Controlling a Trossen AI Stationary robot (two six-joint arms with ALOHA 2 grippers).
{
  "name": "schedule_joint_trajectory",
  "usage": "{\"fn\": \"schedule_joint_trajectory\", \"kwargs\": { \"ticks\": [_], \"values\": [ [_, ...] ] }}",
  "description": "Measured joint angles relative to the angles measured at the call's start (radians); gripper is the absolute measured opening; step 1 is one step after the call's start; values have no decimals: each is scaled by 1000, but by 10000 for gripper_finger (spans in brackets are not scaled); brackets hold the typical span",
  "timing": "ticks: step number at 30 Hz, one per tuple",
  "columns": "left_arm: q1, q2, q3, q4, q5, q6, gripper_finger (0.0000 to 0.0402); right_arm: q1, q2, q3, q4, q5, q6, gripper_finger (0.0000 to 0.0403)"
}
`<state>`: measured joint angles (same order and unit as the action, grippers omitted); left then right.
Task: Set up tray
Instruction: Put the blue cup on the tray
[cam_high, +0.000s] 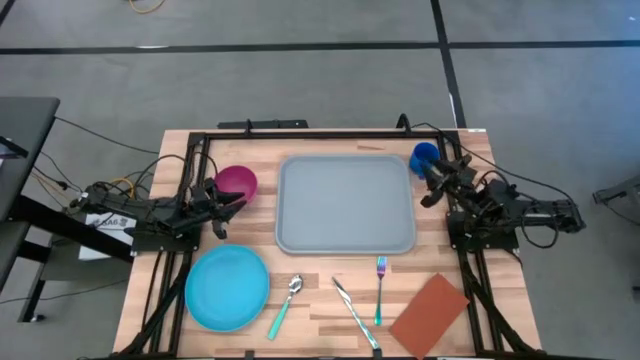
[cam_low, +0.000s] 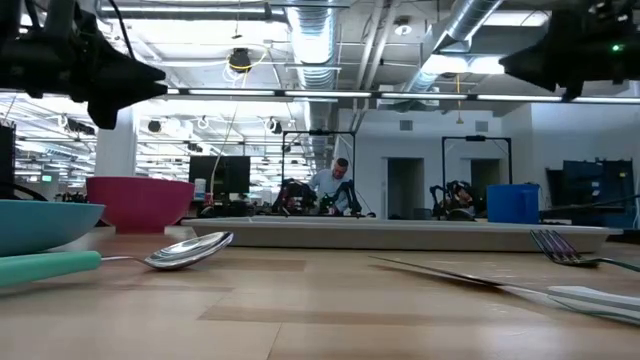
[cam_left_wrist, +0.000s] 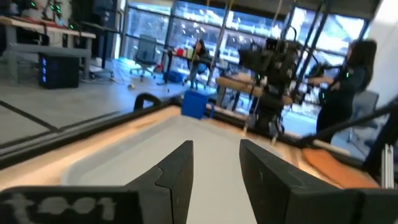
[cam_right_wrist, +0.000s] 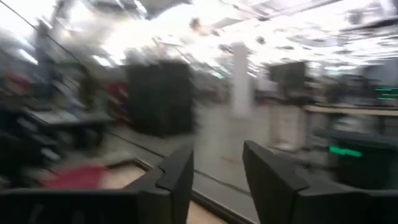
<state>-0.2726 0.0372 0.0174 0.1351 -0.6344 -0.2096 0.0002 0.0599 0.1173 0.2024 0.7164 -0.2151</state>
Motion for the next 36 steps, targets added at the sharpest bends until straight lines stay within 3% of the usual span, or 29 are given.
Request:
{"fn": "schedule_joint_trajectory", "kwargs": {
  "ticks": [7, 13, 19, 22, 27, 36],
  "values": [
    [15, 5, 72, 105, -52, 55, 119, -72, 261, 246, -269, 68, 59, 151],
    [60, 148, 335, -94, -19, 171, 119, -178, 594, 526, -730, 60, 316, 143],
    [104, 358, 621, -398, -158, 155, 119, -315, 863, 697, -1072, -132, 524, 136],
    [122, 432, 702, -480, -216, 152, 119, -396, 959, 723, -1117, -180, 545, 133],
    [138, 498, 729, -479, -212, 143, 119, -526, 1078, 727, -1117, -317, 525, 136],
    [138, 550, 729, -497, -210, 132, 119, -692, 1198, 727, -1105, -390, 494, 152]
  ]
}}
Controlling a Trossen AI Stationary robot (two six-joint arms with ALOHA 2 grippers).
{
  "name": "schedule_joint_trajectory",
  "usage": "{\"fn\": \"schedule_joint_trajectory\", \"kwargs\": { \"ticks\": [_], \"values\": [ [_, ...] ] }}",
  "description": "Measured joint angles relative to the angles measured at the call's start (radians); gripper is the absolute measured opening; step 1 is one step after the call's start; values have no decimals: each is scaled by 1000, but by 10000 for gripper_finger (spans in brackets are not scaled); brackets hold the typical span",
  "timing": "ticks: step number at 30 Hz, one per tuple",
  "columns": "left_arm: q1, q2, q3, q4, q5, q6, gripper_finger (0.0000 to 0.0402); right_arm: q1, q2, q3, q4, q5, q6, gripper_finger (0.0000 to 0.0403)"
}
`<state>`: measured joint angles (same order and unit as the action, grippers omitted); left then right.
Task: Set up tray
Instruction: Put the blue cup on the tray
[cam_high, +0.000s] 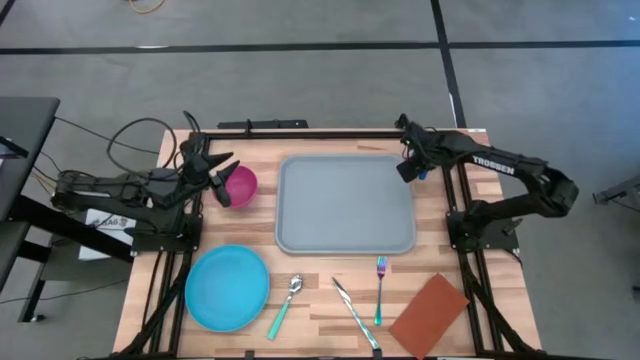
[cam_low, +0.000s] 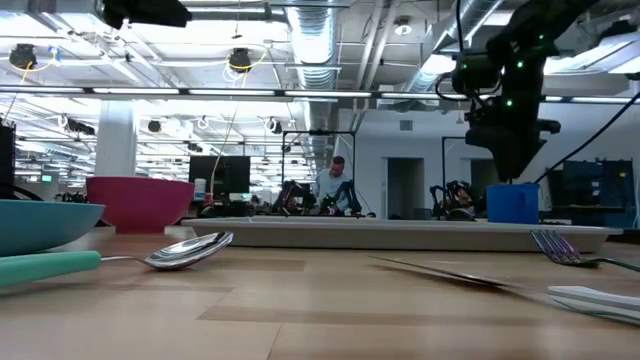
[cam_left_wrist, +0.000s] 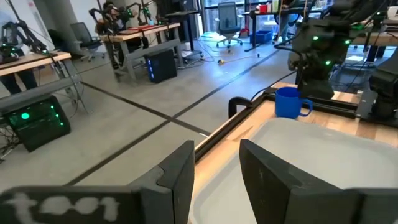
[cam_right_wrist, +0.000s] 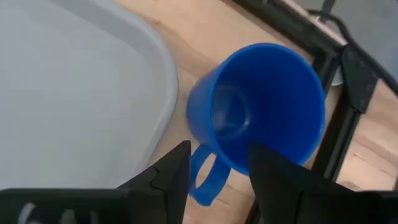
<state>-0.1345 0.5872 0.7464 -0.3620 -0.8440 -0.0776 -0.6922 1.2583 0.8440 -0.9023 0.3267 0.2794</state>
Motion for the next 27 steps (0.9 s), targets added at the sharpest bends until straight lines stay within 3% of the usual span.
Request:
{"fn": "schedule_joint_trajectory", "kwargs": {
  "ticks": [13, 22, 27],
  "values": [
    [0, 4, 0, -2, 0, 0, 119, -78, 19, 0, 24, -54, -53, 153],
    [0, 4, 0, -24, 0, -11, 119, -74, 156, -4, 111, -67, -78, 140],
    [0, 4, 0, -24, 0, -12, 119, -74, 197, 5, 124, -65, -78, 113]
  ]
}}
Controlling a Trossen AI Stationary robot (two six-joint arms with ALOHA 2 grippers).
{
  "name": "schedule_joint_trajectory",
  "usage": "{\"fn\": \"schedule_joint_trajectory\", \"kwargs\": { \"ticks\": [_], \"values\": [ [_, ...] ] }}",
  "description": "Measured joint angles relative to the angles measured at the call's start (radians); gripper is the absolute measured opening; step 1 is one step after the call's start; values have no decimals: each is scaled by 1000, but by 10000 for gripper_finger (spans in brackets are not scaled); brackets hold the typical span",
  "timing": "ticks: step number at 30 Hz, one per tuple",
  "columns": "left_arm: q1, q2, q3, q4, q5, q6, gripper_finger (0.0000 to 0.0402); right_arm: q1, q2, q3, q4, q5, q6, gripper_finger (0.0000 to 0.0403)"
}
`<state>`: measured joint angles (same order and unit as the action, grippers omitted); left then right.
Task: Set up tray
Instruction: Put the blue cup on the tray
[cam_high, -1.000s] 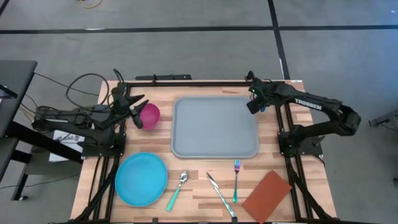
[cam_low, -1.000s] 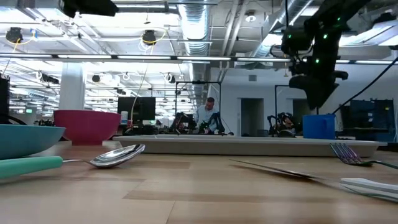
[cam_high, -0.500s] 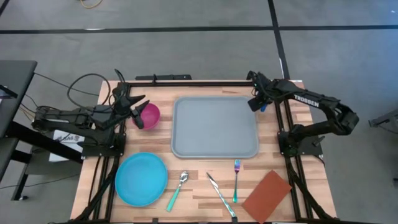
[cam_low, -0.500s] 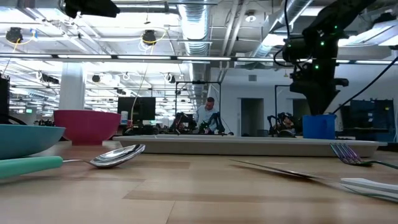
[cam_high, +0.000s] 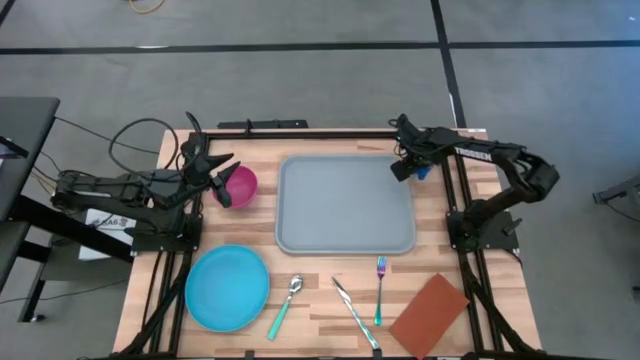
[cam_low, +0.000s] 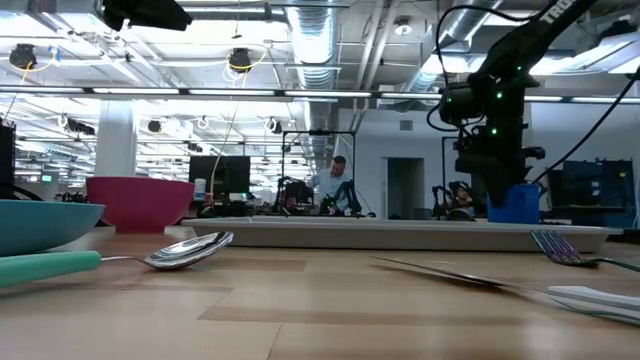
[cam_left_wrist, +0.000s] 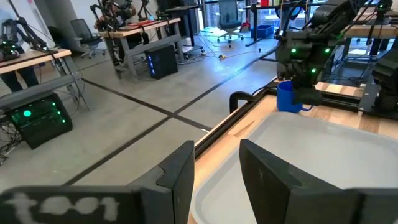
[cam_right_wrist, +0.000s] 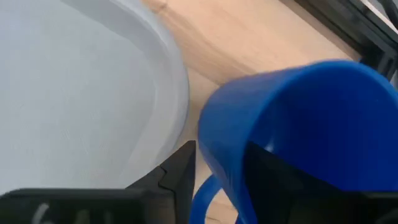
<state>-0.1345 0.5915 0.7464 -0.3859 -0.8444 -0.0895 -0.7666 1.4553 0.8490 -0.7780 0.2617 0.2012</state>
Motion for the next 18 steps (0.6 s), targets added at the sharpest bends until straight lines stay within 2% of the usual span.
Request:
{"fn": "schedule_joint_trajectory", "kwargs": {
  "ticks": [8, 13, 16, 18],
  "values": [
    [0, 0, 0, -2, 0, 0, 119, 10, -7, 0, -7, 61, -32, 14],
    [0, 0, 0, -5, 0, 0, 119, 50, -61, 19, -50, 62, -52, 13],
    [0, 0, 0, -5, 0, 0, 119, 99, -100, 69, -99, 15, -52, 6],
    [0, 0, 0, -5, 0, -1, 119, 142, -116, 98, -102, -52, -52, 6]
  ]
}}
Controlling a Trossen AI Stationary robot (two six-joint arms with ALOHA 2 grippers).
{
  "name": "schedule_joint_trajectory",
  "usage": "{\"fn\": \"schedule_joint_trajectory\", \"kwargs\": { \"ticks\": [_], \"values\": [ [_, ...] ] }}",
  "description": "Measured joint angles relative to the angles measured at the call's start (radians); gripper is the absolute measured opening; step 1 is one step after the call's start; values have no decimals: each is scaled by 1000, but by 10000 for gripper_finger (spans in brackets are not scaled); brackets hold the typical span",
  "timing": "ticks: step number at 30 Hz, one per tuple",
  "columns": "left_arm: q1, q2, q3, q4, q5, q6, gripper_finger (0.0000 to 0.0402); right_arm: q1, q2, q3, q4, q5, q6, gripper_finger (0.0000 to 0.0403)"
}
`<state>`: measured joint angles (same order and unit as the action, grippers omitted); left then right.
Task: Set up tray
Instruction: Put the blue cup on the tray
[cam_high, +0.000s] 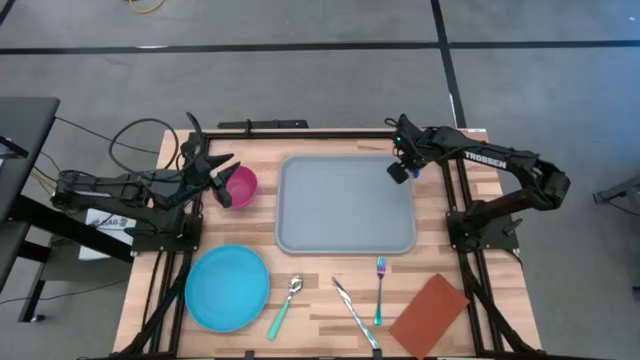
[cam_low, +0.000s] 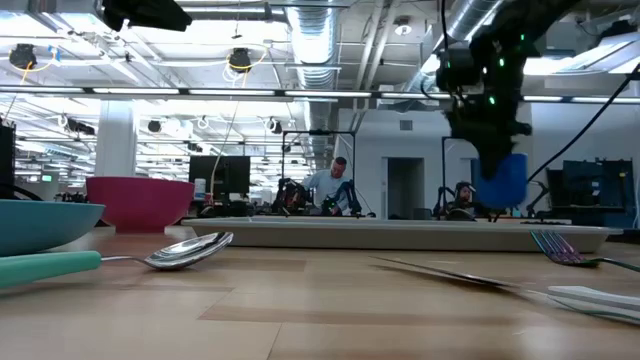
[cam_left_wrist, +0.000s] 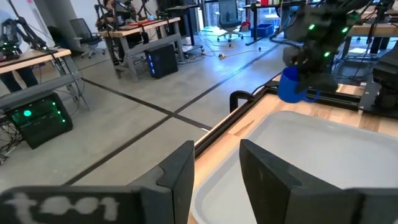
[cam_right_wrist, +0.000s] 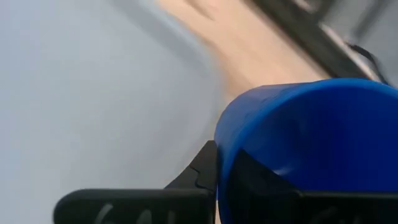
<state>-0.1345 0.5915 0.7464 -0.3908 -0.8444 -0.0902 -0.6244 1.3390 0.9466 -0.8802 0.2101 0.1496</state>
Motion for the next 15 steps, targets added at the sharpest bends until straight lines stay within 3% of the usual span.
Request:
{"fn": "schedule_joint_trajectory", "kwargs": {
  "ticks": [5, 10, 15],
  "values": [
    [0, 0, 0, 0, 0, 0, 119, 136, -9, 29, 69, -152, -89, 6],
    [0, 0, 0, -1, 28, -4, 119, 227, 32, 29, 71, -86, -132, 6],
    [0, 0, 0, -3, 33, -4, 119, 218, 103, 29, 28, -57, -169, 5]
  ]
}}
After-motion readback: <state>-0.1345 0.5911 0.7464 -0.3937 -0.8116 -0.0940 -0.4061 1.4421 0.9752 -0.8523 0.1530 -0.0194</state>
